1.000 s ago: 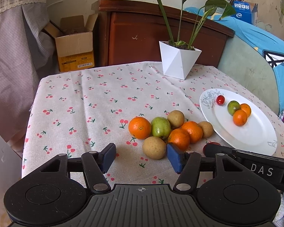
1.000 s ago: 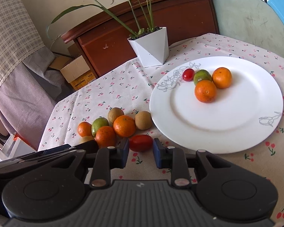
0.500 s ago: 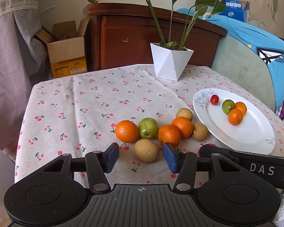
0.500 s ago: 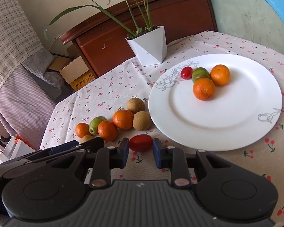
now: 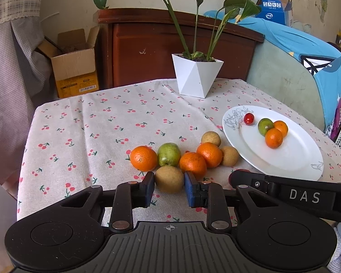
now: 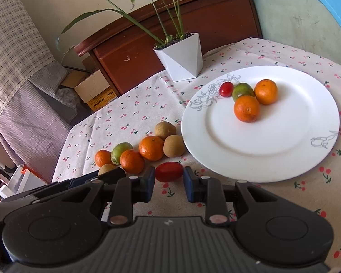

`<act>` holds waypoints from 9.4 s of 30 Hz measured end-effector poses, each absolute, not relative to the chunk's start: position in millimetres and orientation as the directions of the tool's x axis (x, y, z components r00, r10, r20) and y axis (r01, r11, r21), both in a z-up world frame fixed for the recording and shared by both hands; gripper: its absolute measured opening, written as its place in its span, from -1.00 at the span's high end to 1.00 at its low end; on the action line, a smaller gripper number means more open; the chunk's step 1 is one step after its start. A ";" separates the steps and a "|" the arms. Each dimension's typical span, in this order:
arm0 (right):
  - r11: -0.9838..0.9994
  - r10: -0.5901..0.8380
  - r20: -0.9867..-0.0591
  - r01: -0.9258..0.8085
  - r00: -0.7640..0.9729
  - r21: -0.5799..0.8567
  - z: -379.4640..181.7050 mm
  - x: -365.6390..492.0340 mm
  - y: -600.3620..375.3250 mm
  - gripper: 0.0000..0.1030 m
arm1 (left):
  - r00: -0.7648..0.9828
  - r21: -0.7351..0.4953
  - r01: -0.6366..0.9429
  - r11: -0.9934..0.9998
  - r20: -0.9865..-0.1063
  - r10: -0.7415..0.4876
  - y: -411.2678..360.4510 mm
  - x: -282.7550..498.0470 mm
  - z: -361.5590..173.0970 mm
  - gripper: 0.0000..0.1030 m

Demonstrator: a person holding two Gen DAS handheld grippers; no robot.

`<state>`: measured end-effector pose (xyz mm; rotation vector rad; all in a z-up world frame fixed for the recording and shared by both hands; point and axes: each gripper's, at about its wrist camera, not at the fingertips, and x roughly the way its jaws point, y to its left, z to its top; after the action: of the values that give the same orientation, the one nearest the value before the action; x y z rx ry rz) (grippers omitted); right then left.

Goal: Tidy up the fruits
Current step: 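Close the right gripper on the cherry tomato while the left gripper grasps the kiwi, then carry the tomato with the right tool onto the plate while the left tool places the kiwi, then withdraw both open tools from the plate back to the fruit cluster, then position the right gripper around a mandarin orange while the left gripper reaches another, then close the right gripper on its mandarin while the left gripper grasps the other, then lower the right tool's mandarin onto the plate while the left tool releases its mandarin there, then move the left gripper to a green lime while the right gripper approaches a kiwi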

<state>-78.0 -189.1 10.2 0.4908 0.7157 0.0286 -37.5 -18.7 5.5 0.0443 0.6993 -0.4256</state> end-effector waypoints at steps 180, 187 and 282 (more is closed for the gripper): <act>0.900 0.284 -0.640 0.033 0.714 0.435 22.7 -55.5 -175.0 0.45 | 0.635 -0.092 0.465 0.881 -0.658 -0.404 -7.1 1.3 22.3 0.49; 0.895 0.256 -0.605 0.051 0.754 0.443 37.2 -61.6 -190.2 0.45 | 0.650 -0.126 0.459 0.879 -0.627 -0.429 -15.6 -2.2 38.6 0.49; 0.942 0.207 -0.605 0.009 0.769 0.334 29.8 -64.0 -201.6 0.40 | 0.639 -0.234 0.260 0.937 -0.685 -0.349 -26.7 16.6 30.8 0.14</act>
<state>-64.0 -201.6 29.8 0.3301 0.6879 0.1092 16.6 -26.7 30.8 -0.1176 0.8057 -0.3486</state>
